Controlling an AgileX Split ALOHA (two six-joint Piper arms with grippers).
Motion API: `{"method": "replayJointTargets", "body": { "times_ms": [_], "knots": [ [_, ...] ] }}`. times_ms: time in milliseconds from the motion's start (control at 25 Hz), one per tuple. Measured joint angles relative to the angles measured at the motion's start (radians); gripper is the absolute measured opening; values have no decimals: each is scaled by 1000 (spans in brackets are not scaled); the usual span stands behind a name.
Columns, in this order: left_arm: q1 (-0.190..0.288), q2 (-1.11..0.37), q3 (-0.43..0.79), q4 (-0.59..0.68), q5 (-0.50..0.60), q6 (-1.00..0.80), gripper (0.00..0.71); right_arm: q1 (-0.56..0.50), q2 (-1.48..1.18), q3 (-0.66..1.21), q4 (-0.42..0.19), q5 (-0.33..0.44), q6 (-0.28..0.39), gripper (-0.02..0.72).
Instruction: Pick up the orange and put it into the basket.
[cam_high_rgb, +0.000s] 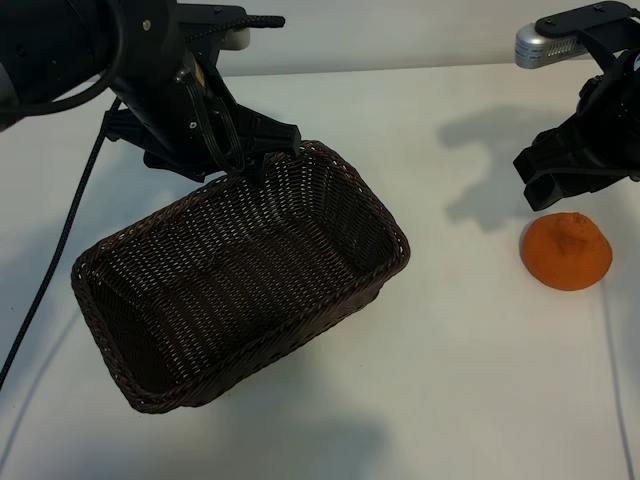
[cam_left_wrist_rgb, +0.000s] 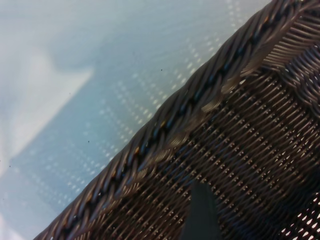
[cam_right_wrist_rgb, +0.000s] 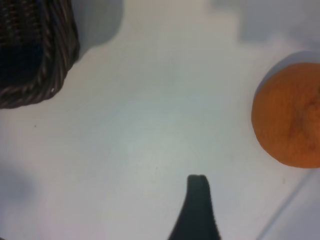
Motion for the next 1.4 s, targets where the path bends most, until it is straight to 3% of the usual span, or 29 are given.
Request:
{"method": "replayJointTargets", "body": {
  "times_ms": [800,1080,1400],
  "knots": [
    [0,0,0,0,-25,1,575,0,0,0,0,0,0,560],
    [0,-32,2,42,82,-10,575,0,0,0,0,0,0,560],
    [0,-273,211,154,84,-161,575,0,0,0,0,0,0,560]
  ]
}}
